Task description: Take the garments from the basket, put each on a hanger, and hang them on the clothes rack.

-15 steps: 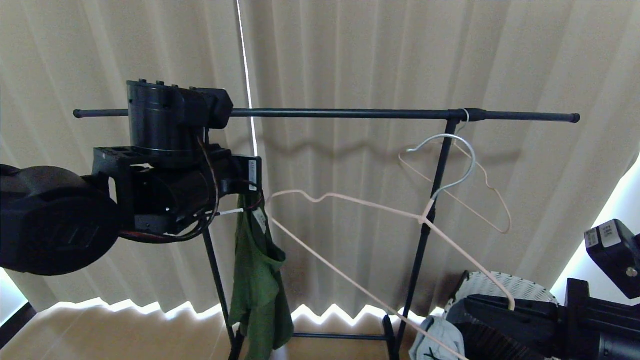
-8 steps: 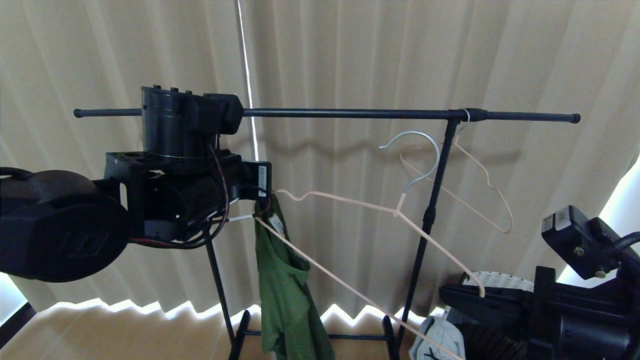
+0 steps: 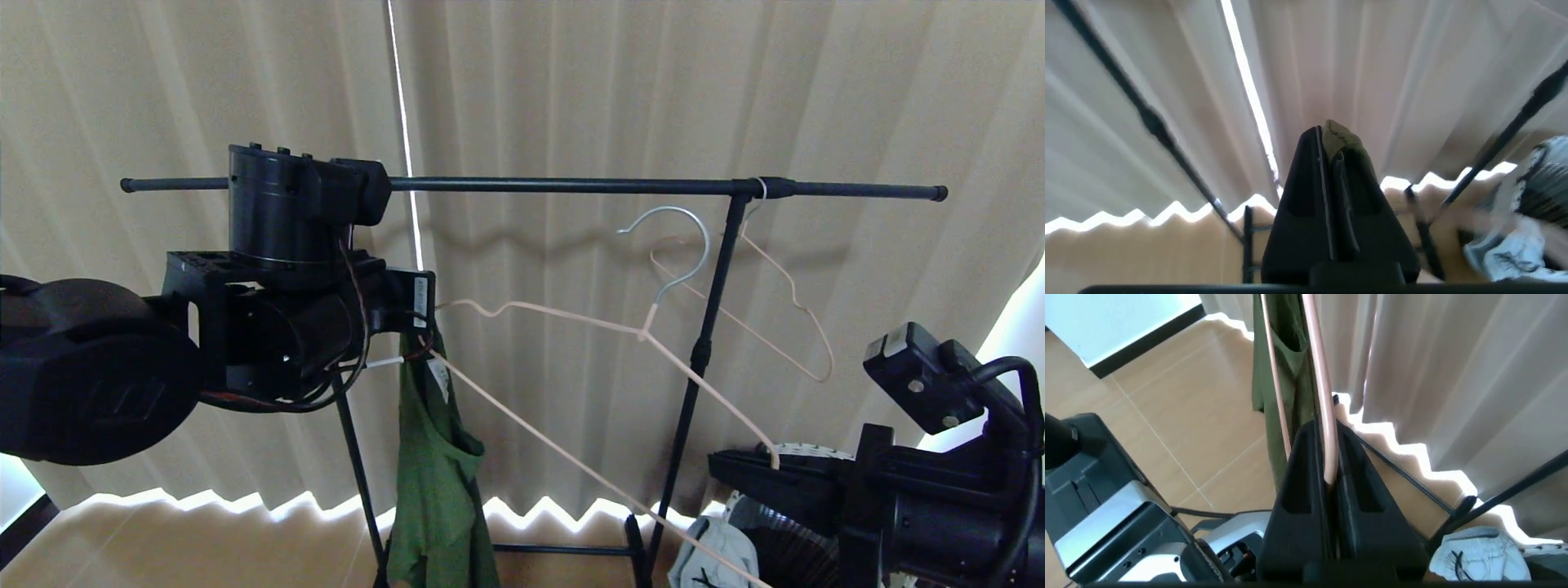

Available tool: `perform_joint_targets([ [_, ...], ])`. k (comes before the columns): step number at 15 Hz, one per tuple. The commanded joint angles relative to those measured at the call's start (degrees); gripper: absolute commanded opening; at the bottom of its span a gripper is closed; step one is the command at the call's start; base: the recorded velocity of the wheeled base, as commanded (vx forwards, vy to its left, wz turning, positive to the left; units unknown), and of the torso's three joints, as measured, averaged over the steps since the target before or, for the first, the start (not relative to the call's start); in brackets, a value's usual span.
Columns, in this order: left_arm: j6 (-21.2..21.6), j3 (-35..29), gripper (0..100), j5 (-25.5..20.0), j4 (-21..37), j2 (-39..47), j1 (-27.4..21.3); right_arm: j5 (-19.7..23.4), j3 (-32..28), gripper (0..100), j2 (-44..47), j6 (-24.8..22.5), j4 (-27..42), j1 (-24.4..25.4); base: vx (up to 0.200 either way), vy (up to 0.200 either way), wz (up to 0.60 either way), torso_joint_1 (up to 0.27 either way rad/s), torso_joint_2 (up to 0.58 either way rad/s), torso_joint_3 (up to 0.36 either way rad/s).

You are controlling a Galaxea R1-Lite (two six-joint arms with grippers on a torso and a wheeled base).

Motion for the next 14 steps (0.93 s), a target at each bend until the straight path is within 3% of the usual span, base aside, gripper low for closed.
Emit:
perform_joint_targets([
  [1,0.0,0.2,0,0.3,0.0,-0.3,0.0,0.0,-0.4,0,0.0,0.0,-0.1,-0.1,0.0,0.0,0.0,0.0,0.0,0.0],
  [14,0.0,0.6,0,0.3,-0.1,-2.0,-1.5,-0.1,-2.4,0,8.1,0.7,-3.2,-0.1,0.0,0.0,0.0,0.0,0.0,0.0],
])
